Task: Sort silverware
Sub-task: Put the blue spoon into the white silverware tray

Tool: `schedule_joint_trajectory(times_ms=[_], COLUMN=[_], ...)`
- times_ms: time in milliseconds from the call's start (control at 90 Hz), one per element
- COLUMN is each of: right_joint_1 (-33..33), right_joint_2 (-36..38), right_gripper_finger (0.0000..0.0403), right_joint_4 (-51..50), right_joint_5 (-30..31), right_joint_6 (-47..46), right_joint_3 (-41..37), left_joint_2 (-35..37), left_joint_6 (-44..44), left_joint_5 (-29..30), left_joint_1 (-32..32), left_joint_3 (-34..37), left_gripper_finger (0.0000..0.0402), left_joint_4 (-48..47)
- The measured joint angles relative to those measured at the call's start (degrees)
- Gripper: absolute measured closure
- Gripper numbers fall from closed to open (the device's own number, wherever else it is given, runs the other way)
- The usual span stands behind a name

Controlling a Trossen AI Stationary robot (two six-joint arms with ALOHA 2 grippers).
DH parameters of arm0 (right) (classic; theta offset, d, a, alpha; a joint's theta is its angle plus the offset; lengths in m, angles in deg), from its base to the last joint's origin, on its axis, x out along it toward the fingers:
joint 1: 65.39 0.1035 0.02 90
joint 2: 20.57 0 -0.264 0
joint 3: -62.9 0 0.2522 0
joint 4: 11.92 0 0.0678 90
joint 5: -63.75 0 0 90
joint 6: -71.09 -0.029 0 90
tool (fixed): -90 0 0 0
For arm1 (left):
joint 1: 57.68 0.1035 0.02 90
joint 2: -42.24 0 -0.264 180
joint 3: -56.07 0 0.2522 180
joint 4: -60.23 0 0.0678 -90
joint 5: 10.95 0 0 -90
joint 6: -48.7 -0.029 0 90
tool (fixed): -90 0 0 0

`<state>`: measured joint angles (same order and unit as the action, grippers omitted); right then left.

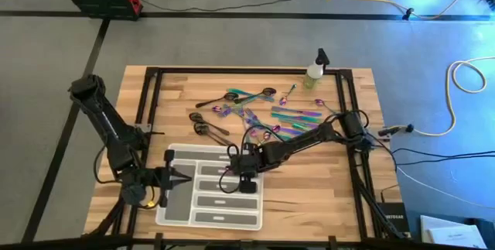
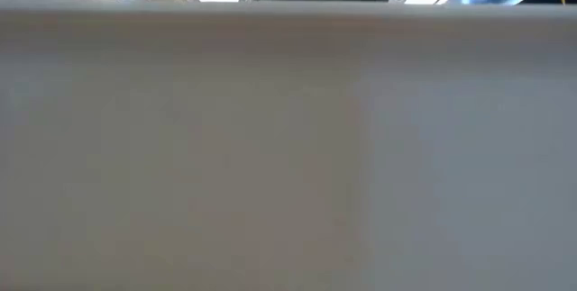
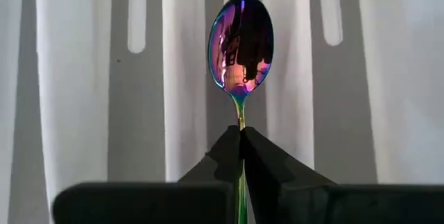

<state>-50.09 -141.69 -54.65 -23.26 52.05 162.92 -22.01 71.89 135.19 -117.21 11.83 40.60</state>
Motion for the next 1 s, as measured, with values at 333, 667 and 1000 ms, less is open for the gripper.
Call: schedule_joint_trajectory(times_ms=[333,667,1000], right_joint_1=[0.1,0.1,0.1], right_joint_2=[0.0,0.0,0.0], right_gripper_finger=[0.0403,0.0403,0.0396], right_joint_4=[-0.3,-0.3,-0.3], right_joint_5=[0.2,0.3,0.4], right_joint_6=[0.8,1.3,1.4], right_joint_3=[0.0,0.0,0.0], left_joint_2=[0.0,0.0,0.0], left_joint_6=[0.0,0.0,0.0], left_joint_5=[0.0,0.0,0.0], left_joint_1=[0.0,0.0,0.0], left_joint_3=[0.0,0.0,0.0], left_gripper_finger=[0.0402,0.0402,0.0402], left_joint_4=[0.0,0.0,0.0])
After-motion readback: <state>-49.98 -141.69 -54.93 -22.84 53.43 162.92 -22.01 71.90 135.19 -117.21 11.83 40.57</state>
